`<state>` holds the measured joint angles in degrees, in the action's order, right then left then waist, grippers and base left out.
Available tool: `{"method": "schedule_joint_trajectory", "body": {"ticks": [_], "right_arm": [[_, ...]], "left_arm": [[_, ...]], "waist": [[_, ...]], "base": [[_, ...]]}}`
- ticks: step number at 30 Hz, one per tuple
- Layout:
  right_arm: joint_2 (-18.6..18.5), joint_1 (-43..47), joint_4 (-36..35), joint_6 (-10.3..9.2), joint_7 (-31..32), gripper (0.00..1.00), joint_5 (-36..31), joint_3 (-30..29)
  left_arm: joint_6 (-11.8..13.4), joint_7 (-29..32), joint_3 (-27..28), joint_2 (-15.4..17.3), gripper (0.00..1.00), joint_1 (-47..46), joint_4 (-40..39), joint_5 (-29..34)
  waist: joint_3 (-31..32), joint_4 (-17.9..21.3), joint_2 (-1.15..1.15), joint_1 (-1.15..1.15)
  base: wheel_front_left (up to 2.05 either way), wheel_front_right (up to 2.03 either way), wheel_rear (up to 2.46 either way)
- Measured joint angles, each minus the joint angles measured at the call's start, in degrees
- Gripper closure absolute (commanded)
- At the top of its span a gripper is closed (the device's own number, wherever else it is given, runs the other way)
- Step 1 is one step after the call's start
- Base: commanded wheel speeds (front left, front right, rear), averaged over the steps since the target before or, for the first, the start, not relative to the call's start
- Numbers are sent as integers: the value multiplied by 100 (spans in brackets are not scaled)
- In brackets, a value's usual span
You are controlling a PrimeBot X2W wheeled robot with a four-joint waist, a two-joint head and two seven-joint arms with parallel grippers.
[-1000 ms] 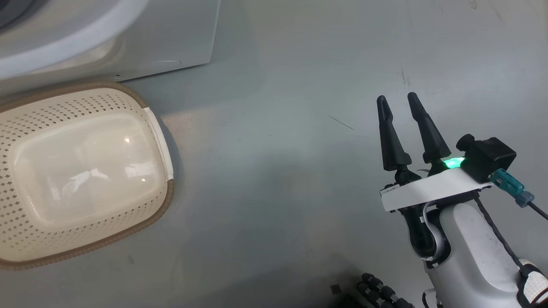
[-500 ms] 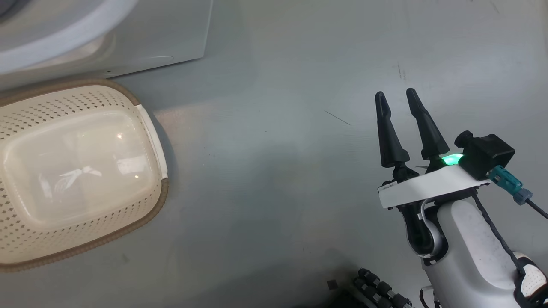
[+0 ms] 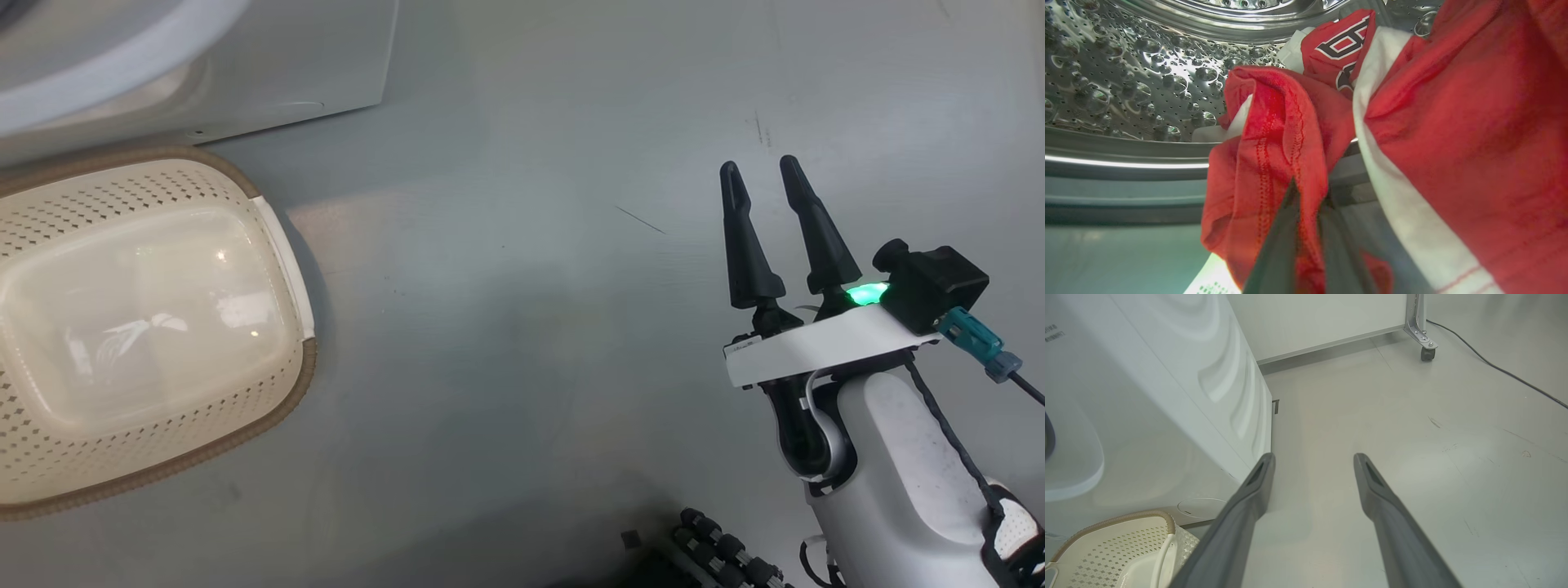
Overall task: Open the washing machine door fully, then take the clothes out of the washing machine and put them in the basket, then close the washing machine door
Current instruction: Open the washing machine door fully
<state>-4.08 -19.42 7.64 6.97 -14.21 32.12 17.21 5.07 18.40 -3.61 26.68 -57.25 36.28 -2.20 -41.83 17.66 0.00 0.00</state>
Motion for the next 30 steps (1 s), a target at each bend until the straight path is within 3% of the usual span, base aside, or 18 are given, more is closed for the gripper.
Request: {"method": "schedule_joint_trajectory", "body": {"ticks": [11, 26, 30], "right_arm": [[4, -1, 48, 1, -26, 0, -92, -137], [-70, 3, 189, 2, -29, 0, -260, -288], [-131, 17, 222, 2, -29, 0, -297, -319]], "left_arm": [[26, -368, -2, -258, 100, -2, 180, -38], [42, -1693, 98, -853, 100, 179, 260, -425], [-65, -2062, 84, -965, 100, 462, 355, -544]], "waist": [[141, -136, 0, 0], [689, -457, 0, 0], [897, -559, 0, 0]], "base": [[0, 0, 0], [0, 0, 0], [0, 0, 0]]}}
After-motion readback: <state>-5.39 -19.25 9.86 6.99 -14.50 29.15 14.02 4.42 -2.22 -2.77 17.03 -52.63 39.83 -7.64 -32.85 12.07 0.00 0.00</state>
